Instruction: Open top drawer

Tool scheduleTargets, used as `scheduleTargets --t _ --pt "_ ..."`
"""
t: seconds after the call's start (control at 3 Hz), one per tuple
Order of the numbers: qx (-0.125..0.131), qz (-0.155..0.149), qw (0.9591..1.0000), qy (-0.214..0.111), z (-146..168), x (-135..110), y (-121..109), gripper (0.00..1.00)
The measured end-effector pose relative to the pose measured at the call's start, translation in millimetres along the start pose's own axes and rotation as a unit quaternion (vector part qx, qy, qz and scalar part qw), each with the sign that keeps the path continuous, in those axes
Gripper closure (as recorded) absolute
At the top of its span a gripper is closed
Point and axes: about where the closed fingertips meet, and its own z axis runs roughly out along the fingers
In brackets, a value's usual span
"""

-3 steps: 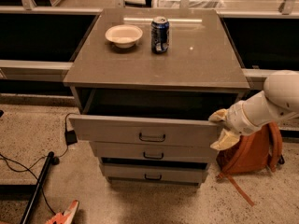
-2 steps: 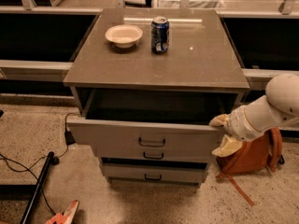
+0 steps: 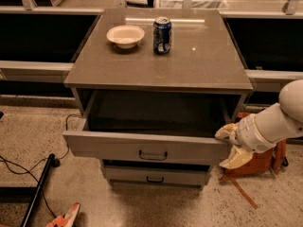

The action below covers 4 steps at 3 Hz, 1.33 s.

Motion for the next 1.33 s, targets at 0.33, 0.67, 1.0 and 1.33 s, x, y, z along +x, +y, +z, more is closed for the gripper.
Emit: scheduleTargets --t 0.33,0.67,1.0,1.33 --pt "0.002 -0.010 0.9999 0.001 -8 -7 7 0.38" --pt "0.014 -0.026 0.9995 0.008 -19 -21 -11 0.43" --pt "0.028 -0.035 0.9989 0.015 -24 -36 -47 0.61" --pt "0.032 -0.028 0.9988 0.022 -16 -43 -76 0.71"
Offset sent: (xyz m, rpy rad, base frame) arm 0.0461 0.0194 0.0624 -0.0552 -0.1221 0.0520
